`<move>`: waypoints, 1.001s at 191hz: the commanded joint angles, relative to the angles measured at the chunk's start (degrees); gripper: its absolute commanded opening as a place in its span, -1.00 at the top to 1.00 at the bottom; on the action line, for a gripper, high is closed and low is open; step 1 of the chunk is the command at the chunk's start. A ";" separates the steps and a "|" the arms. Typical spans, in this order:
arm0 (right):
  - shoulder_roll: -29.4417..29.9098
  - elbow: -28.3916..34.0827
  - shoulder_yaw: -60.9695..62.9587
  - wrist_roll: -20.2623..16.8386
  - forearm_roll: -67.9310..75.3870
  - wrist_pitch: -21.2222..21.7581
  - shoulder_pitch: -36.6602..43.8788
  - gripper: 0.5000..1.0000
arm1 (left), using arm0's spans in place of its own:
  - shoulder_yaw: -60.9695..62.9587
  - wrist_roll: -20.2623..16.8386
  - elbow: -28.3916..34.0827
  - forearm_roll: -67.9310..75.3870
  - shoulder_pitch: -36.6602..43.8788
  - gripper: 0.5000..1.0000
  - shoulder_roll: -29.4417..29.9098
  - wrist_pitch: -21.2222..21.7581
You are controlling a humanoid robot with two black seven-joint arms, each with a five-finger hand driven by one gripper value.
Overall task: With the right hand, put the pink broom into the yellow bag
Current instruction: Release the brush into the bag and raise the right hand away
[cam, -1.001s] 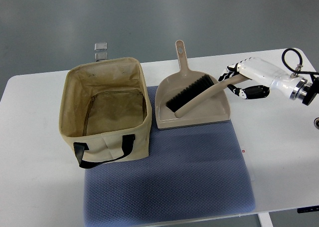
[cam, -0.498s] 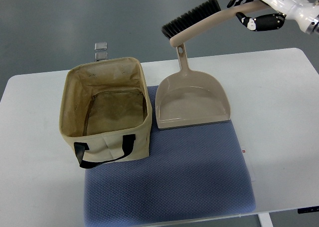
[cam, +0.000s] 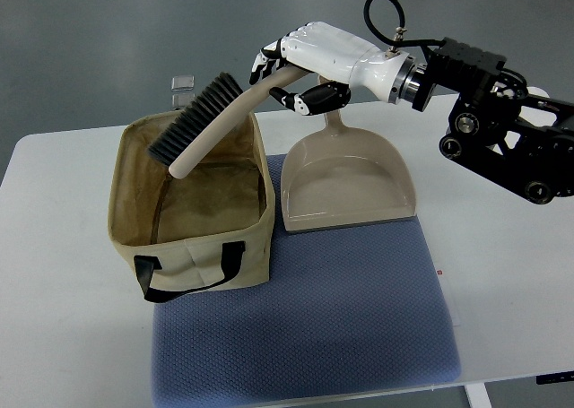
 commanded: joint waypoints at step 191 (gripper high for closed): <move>-4.36 -1.73 26.17 -6.68 51.24 -2.40 -18.91 -0.72 | 0.00 0.00 0.00 -0.05 0.00 -1.00 0.00 -0.01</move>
